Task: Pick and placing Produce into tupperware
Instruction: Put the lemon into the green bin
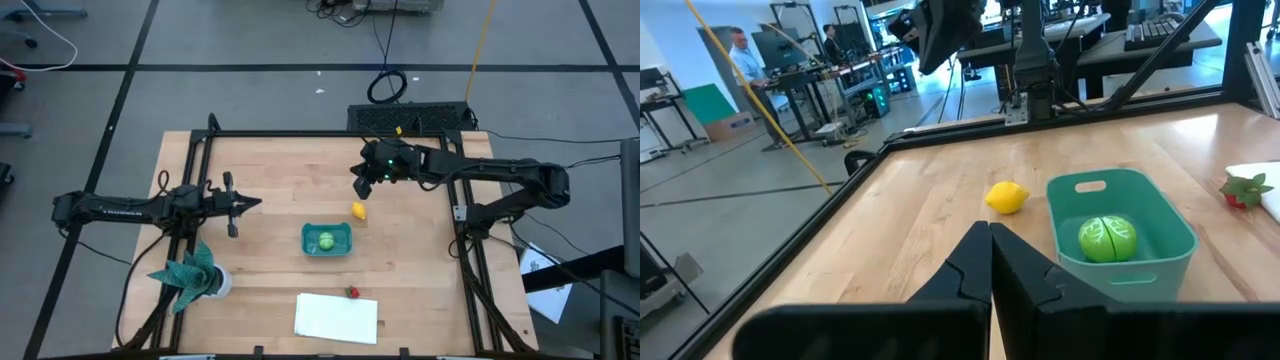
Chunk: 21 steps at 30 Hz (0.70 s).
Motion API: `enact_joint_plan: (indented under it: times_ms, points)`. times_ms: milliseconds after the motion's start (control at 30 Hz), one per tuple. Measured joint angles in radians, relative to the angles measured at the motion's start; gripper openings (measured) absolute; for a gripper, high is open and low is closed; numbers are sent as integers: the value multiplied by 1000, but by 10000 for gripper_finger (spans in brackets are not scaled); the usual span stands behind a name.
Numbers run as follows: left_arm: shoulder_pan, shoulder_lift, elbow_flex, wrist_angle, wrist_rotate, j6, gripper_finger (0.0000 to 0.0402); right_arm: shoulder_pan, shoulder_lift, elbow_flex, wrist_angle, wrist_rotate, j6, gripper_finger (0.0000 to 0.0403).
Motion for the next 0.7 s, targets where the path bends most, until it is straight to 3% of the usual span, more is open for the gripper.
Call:
enact_joint_plan:
  times_ms: [267,467,700]
  points:
    - [0,0,0,0,0,-5,1,-15,61,64,-106,-2,-1,0]
    - [0,0,0,-4,0,-19,1,-52,66,97,-170,-107,-3,0]
    - [0,0,0,-8,0,-21,1,-88,71,196,-324,-129,-2,0]
